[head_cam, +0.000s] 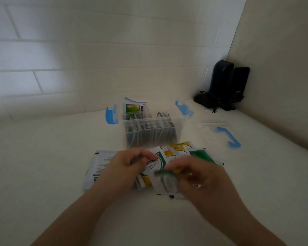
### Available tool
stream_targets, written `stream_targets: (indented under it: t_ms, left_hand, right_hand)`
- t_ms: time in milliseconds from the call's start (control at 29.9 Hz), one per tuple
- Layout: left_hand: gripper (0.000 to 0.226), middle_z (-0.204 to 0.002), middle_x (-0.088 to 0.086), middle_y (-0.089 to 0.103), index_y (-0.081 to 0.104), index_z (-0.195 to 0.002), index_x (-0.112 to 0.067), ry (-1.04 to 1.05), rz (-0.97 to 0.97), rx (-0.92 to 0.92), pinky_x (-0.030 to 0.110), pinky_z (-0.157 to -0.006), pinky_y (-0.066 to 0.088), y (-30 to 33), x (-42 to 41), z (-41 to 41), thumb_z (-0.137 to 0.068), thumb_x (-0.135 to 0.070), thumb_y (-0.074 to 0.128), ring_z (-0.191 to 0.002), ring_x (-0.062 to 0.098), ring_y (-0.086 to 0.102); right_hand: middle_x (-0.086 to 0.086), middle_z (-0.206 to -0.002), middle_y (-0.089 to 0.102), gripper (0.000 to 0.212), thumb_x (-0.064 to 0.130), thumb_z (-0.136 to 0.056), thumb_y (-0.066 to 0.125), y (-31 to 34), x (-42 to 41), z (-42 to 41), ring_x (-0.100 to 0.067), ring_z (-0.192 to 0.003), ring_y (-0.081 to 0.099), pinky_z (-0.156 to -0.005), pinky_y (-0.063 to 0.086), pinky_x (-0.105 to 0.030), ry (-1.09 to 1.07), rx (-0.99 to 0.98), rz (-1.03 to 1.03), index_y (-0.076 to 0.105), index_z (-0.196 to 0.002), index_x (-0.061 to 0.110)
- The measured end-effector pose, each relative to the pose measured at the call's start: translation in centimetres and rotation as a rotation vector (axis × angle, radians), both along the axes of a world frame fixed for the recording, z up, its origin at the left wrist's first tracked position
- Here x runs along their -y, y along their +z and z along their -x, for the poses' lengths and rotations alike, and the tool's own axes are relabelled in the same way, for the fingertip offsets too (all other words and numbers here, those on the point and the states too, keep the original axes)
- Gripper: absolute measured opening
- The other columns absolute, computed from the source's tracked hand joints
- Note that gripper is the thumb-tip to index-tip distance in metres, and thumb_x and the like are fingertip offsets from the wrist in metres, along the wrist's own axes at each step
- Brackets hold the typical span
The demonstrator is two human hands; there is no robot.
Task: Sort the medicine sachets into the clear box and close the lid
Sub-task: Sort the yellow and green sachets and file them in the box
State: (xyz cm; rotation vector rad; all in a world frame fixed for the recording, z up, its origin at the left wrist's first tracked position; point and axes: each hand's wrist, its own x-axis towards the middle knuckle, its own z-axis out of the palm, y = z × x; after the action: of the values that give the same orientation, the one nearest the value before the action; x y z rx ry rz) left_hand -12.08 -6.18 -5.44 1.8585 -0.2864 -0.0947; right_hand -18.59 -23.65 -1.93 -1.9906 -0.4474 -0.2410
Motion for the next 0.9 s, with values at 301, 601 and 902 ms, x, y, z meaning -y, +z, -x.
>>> stream_targets:
  t_ms: [301, 601, 902]
  left_hand:
    - [0.038, -0.087, -0.016, 0.073, 0.069, -0.084, -0.043, -0.123, 0.051, 0.052, 0.027, -0.076, 0.057, 0.7, 0.6, 0.8, -0.055, -0.064, 0.058, -0.080, 0.006, 0.069]
    - [0.039, -0.103, -0.028, 0.063, 0.058, -0.101, -0.048, -0.127, -0.073, 0.293, 0.013, -0.073, 0.053, 0.8, 0.2, 1.2, -0.076, -0.020, 0.070, -0.089, -0.004, 0.063]
    - [0.055, -0.107, -0.027, 0.060, 0.047, -0.112, -0.051, -0.227, -0.220, 0.393, 0.006, -0.084, 0.044, 1.1, 0.2, 1.8, -0.074, -0.018, 0.070, -0.101, -0.008, 0.056]
  right_hand:
    - [0.000, -0.087, 0.073, 0.015, 0.010, -0.084, 0.059, -2.2, 1.2, -2.1, -0.010, -0.078, 0.069, -0.063, 0.056, -0.023, -0.261, -0.389, -0.412, 0.062, -0.094, 0.020]
    - [0.018, -0.086, 0.064, 0.036, 0.024, -0.071, 0.073, -3.1, -0.1, -1.5, 0.013, -0.081, 0.058, -0.060, 0.045, -0.001, -0.224, -0.193, -0.015, 0.048, -0.090, 0.041]
    - [0.033, -0.079, 0.057, 0.033, 0.035, -0.071, 0.068, -4.6, -0.1, -2.1, 0.013, -0.078, 0.051, -0.071, 0.037, 0.003, -0.175, -0.015, 0.292, 0.047, -0.074, 0.060]
